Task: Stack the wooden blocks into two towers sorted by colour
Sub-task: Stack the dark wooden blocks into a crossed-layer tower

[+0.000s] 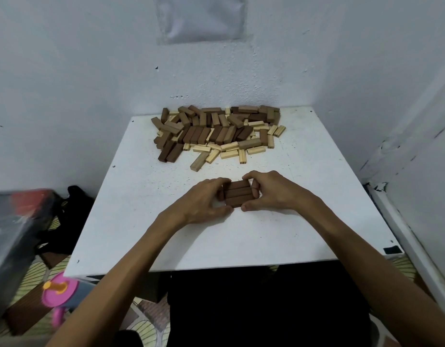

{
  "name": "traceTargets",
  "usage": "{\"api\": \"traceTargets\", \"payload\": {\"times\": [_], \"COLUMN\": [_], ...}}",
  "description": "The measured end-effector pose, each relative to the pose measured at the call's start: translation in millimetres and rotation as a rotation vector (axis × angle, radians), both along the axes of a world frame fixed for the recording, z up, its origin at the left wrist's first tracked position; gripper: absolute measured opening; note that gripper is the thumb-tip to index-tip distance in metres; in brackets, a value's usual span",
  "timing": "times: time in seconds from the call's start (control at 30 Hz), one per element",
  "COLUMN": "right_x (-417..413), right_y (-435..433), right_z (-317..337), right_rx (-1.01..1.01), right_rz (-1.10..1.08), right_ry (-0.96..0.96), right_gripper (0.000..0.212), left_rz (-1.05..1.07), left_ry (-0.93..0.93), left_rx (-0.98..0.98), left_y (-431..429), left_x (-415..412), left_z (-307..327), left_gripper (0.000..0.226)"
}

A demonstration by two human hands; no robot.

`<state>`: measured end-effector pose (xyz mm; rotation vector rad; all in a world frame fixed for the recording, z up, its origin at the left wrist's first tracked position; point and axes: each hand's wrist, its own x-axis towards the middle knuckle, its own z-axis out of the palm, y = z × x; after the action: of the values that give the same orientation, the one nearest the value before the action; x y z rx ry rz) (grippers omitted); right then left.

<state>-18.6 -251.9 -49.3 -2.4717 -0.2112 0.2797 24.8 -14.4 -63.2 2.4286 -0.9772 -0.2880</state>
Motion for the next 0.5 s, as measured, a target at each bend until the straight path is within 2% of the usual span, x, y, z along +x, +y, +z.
{"api": "traceTargets", "payload": {"times": [0.27,0.5], "right_x": [1,9], "right_y": [-3,-8], "right_z": [6,9], "right_rx": [-0.012,-0.064], "right_rz": [0.047,0.113], "right_ry": [0.011,0.082], "right_gripper": [0.071,0.071], "left_rz": [0.035,0.03], "left_ry": [0.048,0.047], "left_rx": [0.061,0.126], "left_y": [-6,-10], "left_x": [9,13], "left_z": [12,13], "left_gripper": [0.065,0.066]}}
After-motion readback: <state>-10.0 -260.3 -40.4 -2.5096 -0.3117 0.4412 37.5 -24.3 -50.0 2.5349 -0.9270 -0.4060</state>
